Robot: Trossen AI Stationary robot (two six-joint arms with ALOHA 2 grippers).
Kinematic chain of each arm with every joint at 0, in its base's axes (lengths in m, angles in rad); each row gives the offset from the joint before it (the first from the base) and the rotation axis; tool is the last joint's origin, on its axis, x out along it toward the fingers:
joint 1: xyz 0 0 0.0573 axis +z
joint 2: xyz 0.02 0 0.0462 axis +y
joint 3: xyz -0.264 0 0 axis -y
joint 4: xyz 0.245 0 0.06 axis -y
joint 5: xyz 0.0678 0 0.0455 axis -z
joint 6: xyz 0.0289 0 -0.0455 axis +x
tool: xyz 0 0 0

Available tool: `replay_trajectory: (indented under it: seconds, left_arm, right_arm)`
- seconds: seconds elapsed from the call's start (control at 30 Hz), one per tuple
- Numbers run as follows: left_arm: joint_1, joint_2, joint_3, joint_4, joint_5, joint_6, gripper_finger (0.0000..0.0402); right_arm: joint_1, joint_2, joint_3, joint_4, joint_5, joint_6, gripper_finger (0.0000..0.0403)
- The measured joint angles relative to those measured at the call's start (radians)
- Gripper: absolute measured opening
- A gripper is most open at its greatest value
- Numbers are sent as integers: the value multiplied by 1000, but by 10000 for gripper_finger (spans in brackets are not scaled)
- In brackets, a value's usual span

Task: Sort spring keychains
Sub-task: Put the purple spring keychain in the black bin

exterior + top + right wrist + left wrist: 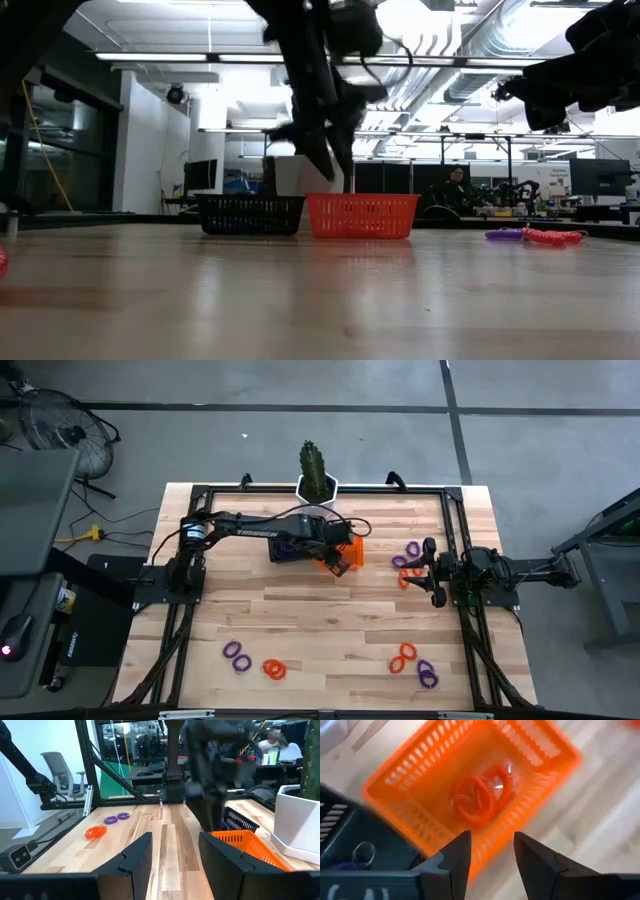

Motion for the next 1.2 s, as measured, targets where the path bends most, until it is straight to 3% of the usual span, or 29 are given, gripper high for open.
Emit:
replay_trajectory:
  seconds: [0.37, 0.8, 0.97, 1.2]
  left_arm:
    - [-92, -125, -18, -160, -105, -21, 149]
    - [-294, -483, -564, -81, -59, -389, 149]
    - [-428, -592, -704, -79, -13, -536, 149]
    - [-637, -643, -821, -97, 46, -727, 149]
  right_arm:
    - [0, 0, 0, 0, 0, 0, 158]
    - [0, 0, 0, 0, 0, 0, 157]
    - [0, 0, 0, 0, 0, 0, 158]
    - [0, 0, 0, 0, 0, 0, 157]
